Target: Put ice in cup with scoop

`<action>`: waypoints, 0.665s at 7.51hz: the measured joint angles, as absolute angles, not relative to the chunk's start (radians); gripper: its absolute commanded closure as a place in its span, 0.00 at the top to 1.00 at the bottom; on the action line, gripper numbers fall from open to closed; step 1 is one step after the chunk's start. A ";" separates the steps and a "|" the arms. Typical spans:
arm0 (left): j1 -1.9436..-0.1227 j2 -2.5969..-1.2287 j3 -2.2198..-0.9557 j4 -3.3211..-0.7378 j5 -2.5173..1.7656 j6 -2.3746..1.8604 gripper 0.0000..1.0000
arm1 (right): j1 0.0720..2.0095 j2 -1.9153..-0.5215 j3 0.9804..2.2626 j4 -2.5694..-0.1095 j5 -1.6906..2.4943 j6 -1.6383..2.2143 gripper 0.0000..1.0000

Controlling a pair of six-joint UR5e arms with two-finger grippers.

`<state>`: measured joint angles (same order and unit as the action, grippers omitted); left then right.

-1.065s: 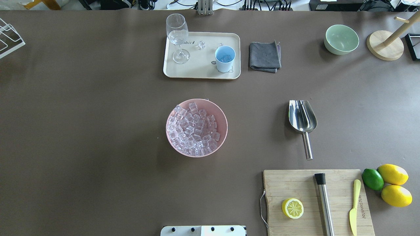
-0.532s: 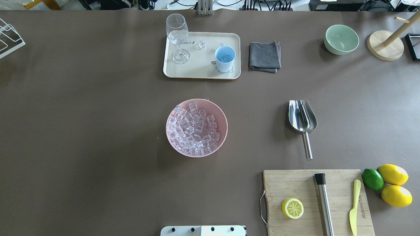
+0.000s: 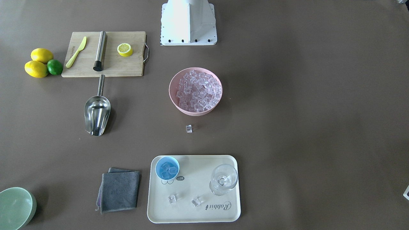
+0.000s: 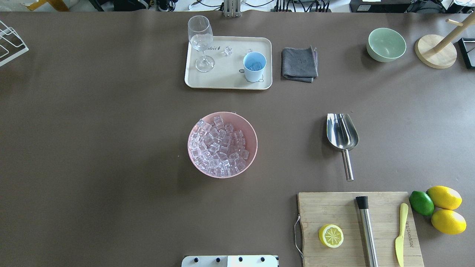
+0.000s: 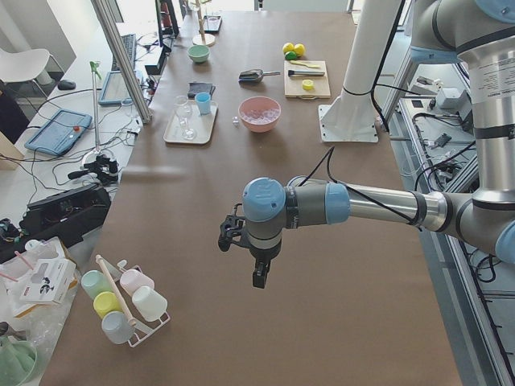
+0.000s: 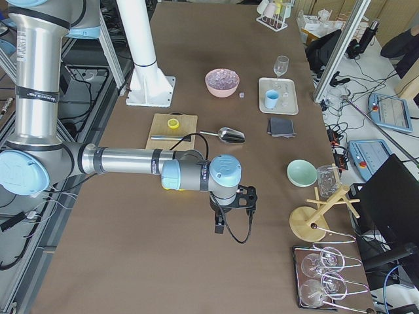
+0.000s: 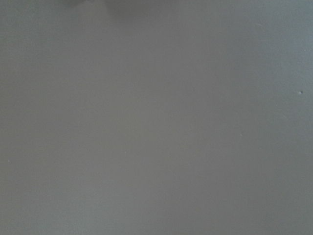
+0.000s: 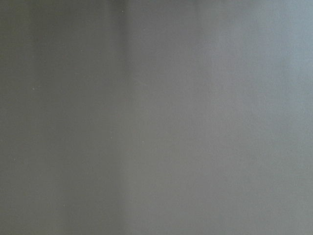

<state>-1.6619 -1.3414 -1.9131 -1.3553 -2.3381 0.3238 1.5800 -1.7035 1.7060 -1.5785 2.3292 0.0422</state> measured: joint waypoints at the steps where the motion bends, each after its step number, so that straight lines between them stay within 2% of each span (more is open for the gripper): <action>1: -1.663 -1.346 -1.901 -1.356 -2.339 0.325 0.98 | 1.580 -1.702 1.701 -1.578 2.334 0.050 1.00; 5: -1.664 -1.353 -1.877 -1.359 -2.339 0.325 0.98 | 1.580 -1.694 1.697 -1.576 2.330 0.066 1.00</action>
<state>-1.6643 -1.3525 -1.8768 -1.3589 -2.3393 0.3252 1.5800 -1.6940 1.6973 -1.5763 2.3303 0.0664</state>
